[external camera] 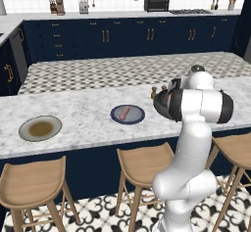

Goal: Place one bun and one sausage from the bowl on each plate.

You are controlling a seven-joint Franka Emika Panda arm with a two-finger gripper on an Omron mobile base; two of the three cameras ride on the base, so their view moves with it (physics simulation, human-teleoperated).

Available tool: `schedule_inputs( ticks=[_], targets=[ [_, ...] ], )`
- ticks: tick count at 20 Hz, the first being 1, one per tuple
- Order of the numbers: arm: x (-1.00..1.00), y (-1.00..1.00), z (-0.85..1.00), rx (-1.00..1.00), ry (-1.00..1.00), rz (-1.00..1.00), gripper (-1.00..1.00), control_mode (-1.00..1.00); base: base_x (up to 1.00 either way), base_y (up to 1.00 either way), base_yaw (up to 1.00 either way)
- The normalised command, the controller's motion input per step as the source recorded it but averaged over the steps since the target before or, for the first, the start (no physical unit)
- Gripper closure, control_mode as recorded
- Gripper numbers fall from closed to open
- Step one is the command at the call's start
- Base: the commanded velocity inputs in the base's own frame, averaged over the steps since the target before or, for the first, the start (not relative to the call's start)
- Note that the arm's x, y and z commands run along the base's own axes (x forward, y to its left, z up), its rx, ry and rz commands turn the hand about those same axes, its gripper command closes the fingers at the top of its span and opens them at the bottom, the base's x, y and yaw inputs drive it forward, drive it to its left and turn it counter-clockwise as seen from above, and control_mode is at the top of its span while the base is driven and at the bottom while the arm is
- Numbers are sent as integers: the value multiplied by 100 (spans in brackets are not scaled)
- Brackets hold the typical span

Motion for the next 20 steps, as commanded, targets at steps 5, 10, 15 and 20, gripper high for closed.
schedule_inputs(
  ticks=[5,10,15,20],
  targets=[
    [37,5,-24,0,1,3,-100,-100,0,0,0],
    [62,0,-19,0,0,2,-100,-100,0,0,0],
    [34,0,-29,0,0,1,-100,-100,0,0,0],
    [0,0,-90,0,13,0,-100,-100,0,0,0]
  ],
)
